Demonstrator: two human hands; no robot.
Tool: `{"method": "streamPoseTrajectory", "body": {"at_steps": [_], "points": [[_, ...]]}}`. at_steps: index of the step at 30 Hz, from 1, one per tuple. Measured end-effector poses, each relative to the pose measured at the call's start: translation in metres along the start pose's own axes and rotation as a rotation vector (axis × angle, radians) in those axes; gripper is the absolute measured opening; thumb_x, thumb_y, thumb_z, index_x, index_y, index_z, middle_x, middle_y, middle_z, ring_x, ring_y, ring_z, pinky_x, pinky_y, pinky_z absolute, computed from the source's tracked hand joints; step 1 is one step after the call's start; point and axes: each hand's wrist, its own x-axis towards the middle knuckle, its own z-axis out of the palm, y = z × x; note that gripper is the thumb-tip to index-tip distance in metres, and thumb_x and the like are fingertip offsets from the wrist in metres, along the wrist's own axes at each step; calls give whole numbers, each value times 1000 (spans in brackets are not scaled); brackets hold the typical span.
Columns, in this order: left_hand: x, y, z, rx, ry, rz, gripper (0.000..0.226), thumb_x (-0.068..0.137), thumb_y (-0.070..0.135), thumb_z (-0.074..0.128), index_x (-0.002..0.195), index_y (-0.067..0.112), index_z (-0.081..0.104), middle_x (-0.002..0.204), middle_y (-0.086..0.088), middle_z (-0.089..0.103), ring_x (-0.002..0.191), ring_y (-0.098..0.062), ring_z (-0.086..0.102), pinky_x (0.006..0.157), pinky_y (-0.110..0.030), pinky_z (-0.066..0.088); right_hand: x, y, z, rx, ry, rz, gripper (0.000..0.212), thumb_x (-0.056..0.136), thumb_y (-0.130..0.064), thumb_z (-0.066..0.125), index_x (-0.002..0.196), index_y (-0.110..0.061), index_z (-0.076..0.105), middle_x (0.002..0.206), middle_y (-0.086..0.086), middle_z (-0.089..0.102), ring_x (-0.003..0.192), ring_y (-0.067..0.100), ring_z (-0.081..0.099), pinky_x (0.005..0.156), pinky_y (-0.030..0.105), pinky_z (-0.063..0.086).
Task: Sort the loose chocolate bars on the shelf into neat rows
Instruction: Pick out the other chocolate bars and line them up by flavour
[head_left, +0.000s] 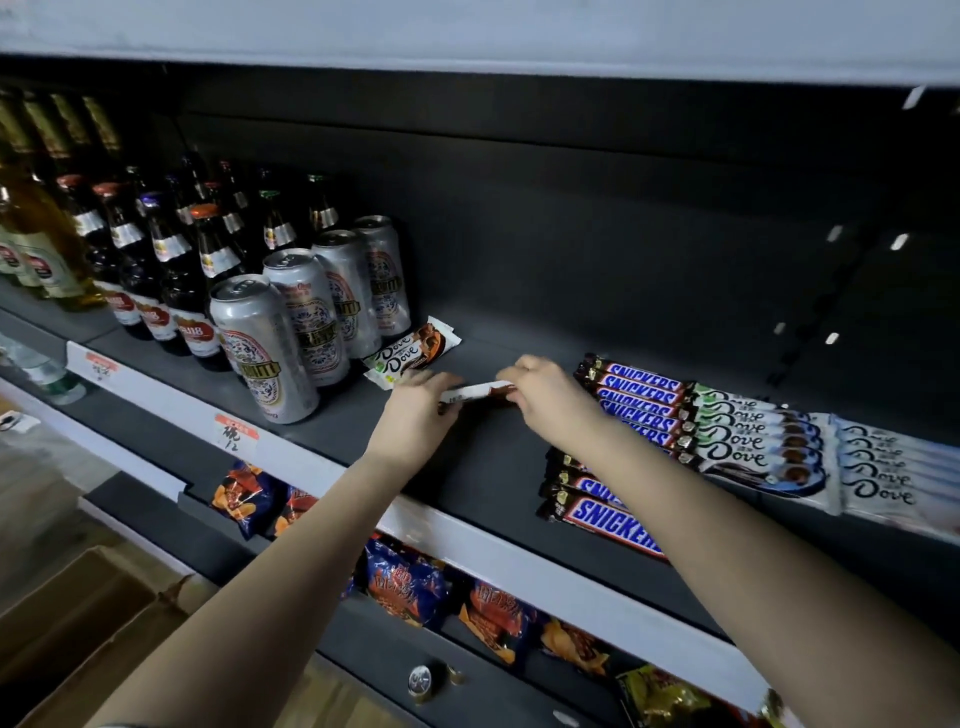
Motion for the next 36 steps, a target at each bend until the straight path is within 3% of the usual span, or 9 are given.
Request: {"method": "streamPoseTrajectory", "body": {"at_steps": [5, 8, 11, 17, 21, 27, 29, 32, 36], "points": [[12, 59, 9, -143, 144, 22, 30, 79, 9, 68, 109, 9, 63, 106, -9, 62, 99, -22, 57, 83, -15, 35, -29, 43, -38, 186, 241, 129, 24, 90, -5, 52, 114, -5, 55, 111, 15, 55, 102, 31, 54, 89, 32, 40], [18, 99, 22, -235, 146, 74, 41, 78, 5, 68, 117, 12, 56, 120, -9, 49, 104, -7, 44, 88, -4, 25, -62, 71, -56, 258, 297, 257, 34, 92, -5, 50, 126, -8, 48, 114, 17, 57, 94, 23, 56, 74, 20, 34], [19, 139, 46, -286, 75, 110, 47, 78, 2, 67, 120, 15, 53, 129, -6, 41, 113, -9, 42, 92, -8, 26, -102, 99, -73, 294, 390, 325, 45, 92, -3, 48, 135, -14, 43, 112, 20, 58, 81, 18, 51, 71, 18, 34], [13, 220, 108, -347, 43, 252, 42, 80, -4, 63, 120, 6, 58, 126, -13, 50, 113, -26, 53, 97, -36, 46, -184, 159, -100, 242, 443, 419, 51, 84, -7, 63, 133, -13, 49, 129, 17, 44, 96, 25, 57, 94, 27, 44], [5, 280, 141, -360, 3, 399, 43, 78, -8, 63, 119, 2, 60, 124, -13, 56, 115, -23, 53, 103, -15, 33, -243, 199, -118, 159, 473, 508, 50, 82, -2, 63, 129, -10, 50, 131, 14, 40, 118, 25, 49, 96, 12, 30], [-21, 362, 185, -443, -121, 485, 44, 78, -9, 60, 119, 7, 60, 124, -7, 58, 113, -15, 54, 99, -1, 26, -334, 247, -141, 66, 450, 579, 49, 81, 1, 63, 128, -7, 51, 129, 10, 40, 113, 18, 49, 96, 12, 31], [-31, 387, 199, -471, -146, 505, 43, 78, -10, 61, 118, 6, 60, 123, -7, 58, 109, -12, 53, 95, -2, 30, -361, 260, -150, 36, 443, 595, 49, 82, -1, 63, 128, -8, 50, 128, 7, 39, 114, 16, 47, 101, 18, 33], [-48, 424, 219, -501, -198, 466, 43, 80, -7, 60, 120, 9, 59, 124, -3, 56, 106, -7, 51, 94, -14, 40, -399, 276, -163, 56, 396, 640, 47, 87, -2, 57, 133, -9, 46, 130, 2, 36, 109, 11, 48, 95, 14, 35], [-67, 466, 240, -521, -238, 383, 49, 80, -5, 60, 126, 12, 53, 125, -5, 57, 114, -21, 52, 97, -16, 31, -435, 295, -171, 81, 383, 702, 49, 89, -8, 56, 136, -13, 43, 135, 1, 32, 104, 11, 50, 96, 18, 41]]}}
